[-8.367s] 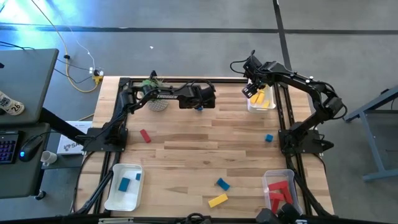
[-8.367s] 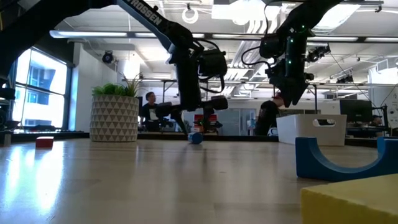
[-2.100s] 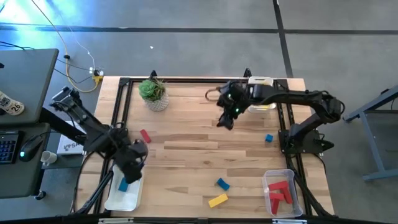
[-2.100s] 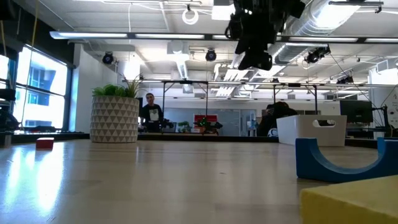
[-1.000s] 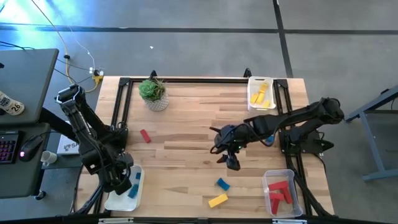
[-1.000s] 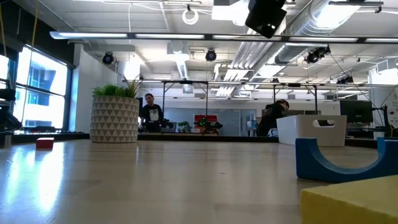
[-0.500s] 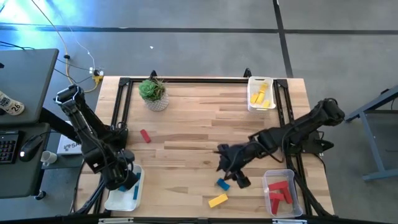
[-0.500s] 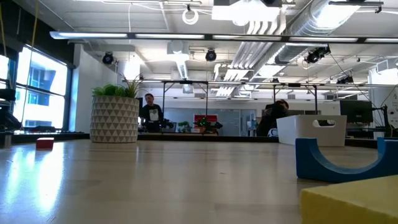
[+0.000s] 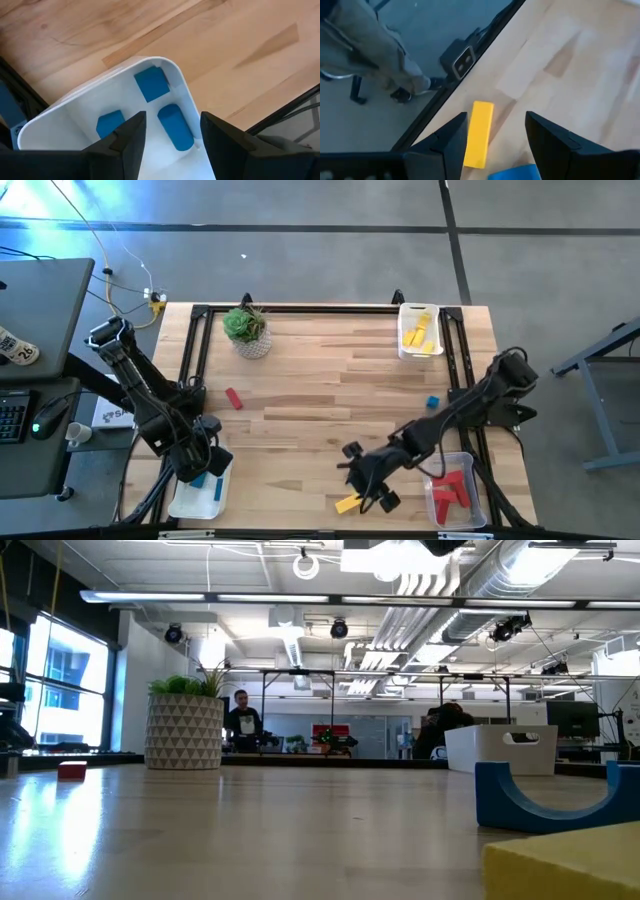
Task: Sort & place blocks by color
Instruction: Put the yellow block into the top white bin
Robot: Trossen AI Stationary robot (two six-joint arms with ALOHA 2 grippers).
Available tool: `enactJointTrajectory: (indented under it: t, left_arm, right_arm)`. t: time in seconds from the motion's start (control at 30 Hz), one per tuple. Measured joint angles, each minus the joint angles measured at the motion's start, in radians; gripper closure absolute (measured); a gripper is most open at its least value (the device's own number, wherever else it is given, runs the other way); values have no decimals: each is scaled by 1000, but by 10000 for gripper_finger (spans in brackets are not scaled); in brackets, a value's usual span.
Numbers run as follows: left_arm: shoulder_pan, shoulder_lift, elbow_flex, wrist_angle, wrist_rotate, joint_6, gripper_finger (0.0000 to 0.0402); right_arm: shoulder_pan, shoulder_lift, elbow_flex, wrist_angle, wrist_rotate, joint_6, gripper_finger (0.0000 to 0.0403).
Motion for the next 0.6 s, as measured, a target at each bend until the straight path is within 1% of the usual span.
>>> enactJointTrajectory:
  t: [0.3,0.43,0.6]
  left_arm:
    - [4,0,0,0,0,0,227]
    - [4,0,0,0,0,0,227]
    - [4,0,0,0,0,0,227]
  right_arm:
    - [56,127,0,11,10,0,219]
    - [79,189,0,18,53,1,219]
    - [89,242,0,34,76,5,219]
